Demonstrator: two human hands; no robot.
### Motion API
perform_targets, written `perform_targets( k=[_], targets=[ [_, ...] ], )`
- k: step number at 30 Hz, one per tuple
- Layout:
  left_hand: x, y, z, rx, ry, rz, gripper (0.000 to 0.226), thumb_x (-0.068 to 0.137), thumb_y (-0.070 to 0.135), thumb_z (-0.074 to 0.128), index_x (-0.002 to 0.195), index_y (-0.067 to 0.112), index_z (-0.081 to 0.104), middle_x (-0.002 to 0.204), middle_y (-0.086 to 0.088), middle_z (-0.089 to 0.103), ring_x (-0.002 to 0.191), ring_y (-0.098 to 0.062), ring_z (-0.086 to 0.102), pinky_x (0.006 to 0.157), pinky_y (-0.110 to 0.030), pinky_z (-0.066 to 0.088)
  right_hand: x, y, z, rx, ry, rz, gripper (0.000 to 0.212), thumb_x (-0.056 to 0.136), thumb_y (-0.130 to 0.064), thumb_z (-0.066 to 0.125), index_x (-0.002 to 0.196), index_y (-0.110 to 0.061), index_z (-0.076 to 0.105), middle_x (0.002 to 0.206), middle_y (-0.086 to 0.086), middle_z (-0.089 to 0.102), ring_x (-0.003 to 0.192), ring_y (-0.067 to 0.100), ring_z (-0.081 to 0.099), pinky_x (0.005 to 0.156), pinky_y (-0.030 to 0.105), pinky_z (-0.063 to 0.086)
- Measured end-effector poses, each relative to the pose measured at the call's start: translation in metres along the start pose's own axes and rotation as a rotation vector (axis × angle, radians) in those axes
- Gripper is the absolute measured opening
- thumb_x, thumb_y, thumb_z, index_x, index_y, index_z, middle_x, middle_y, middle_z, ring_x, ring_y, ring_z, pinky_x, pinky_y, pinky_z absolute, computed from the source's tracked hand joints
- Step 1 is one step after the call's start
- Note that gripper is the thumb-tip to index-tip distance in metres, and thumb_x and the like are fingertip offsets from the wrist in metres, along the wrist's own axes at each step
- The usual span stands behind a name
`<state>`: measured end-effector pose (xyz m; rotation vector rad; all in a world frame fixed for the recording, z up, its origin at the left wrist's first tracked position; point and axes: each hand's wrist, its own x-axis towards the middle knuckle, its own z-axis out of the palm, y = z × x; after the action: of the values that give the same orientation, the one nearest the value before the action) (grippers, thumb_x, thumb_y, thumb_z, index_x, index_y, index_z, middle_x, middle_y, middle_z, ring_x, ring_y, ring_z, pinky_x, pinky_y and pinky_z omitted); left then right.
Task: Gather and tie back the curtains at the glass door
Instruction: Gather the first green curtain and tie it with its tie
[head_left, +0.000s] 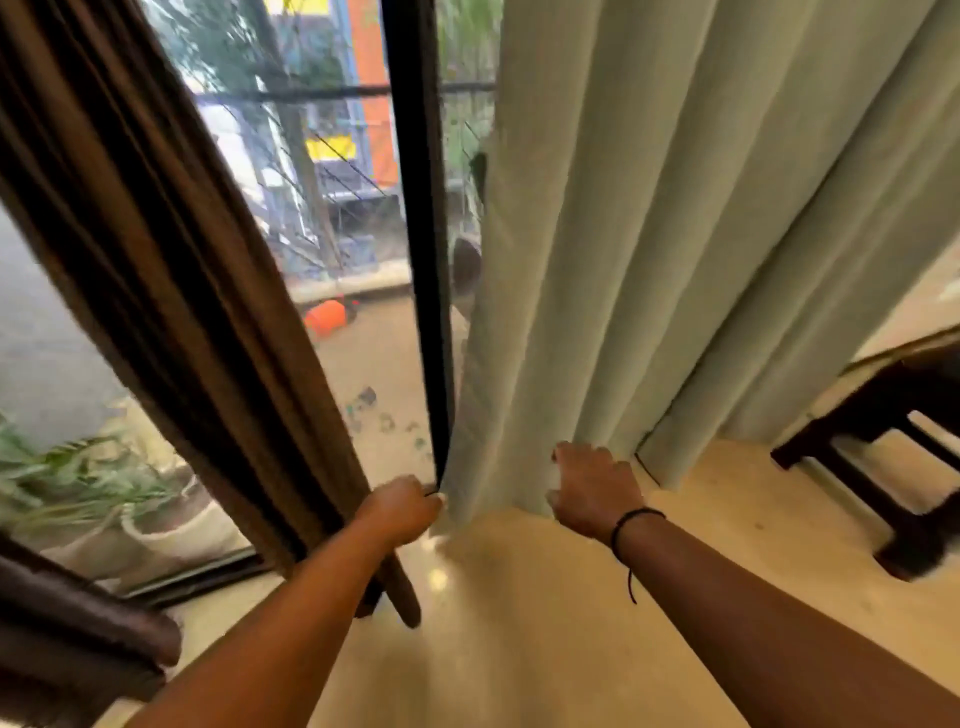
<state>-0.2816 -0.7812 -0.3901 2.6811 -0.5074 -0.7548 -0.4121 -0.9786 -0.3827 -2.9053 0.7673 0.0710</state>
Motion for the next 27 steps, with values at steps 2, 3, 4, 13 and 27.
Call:
perform_targets(
  k=[2, 3, 4, 13, 27],
  targets=[
    [-0.010, 0.037, 0.023, 0.028, -0.018, 0.064, 0.044, 0.092, 0.046, 0.048, 0.117, 0.011, 0.059, 0.115, -0.009, 0.063, 0.103, -0.026, 0.060, 0.086, -0.034, 0.050, -0.017, 0.043, 0.005, -0.017, -0.041, 0.049, 0.044, 0.088, -0.039, 0.048, 0.127, -0.021, 0.040, 0.123, 0.007, 0.052, 0.114, 0.031, 0.048, 0.090, 0.044, 0.042],
    [-0.013, 0.052, 0.031, 0.046, -0.016, 0.090, 0.047, 0.092, 0.047, 0.047, 0.122, 0.012, 0.056, 0.120, -0.009, 0.061, 0.106, -0.026, 0.058, 0.089, -0.036, 0.049, -0.022, 0.061, 0.006, -0.014, -0.062, 0.072, 0.045, 0.088, -0.039, 0.048, 0.129, -0.021, 0.039, 0.124, 0.007, 0.052, 0.115, 0.031, 0.047, 0.091, 0.044, 0.042],
    [-0.015, 0.065, 0.038, 0.060, -0.007, 0.109, 0.049, 0.092, 0.047, 0.047, 0.127, 0.013, 0.053, 0.127, -0.009, 0.057, 0.111, -0.026, 0.056, 0.093, -0.037, 0.048, -0.026, 0.076, 0.006, -0.007, -0.074, 0.090, 0.046, 0.088, -0.039, 0.049, 0.129, -0.022, 0.038, 0.124, 0.007, 0.051, 0.116, 0.031, 0.047, 0.092, 0.044, 0.041],
    [0.027, 0.144, 0.038, 0.019, 0.141, 0.166, 0.062, 0.089, 0.043, 0.052, 0.142, 0.016, 0.035, 0.145, -0.011, 0.040, 0.127, -0.033, 0.044, 0.102, -0.046, 0.042, 0.004, 0.144, -0.009, 0.005, -0.068, 0.137, 0.048, 0.087, -0.038, 0.054, 0.130, -0.020, 0.039, 0.124, 0.009, 0.054, 0.116, 0.031, 0.048, 0.092, 0.043, 0.041],
    [0.151, 0.250, -0.069, -0.261, 0.539, 0.299, 0.085, 0.086, 0.037, 0.059, 0.150, 0.011, 0.008, 0.152, -0.014, 0.021, 0.134, -0.036, 0.034, 0.107, -0.046, 0.035, 0.189, 0.150, -0.104, 0.070, 0.060, 0.040, 0.051, 0.088, -0.041, 0.053, 0.133, -0.019, 0.039, 0.125, 0.010, 0.053, 0.116, 0.031, 0.049, 0.094, 0.044, 0.041]
  ],
)
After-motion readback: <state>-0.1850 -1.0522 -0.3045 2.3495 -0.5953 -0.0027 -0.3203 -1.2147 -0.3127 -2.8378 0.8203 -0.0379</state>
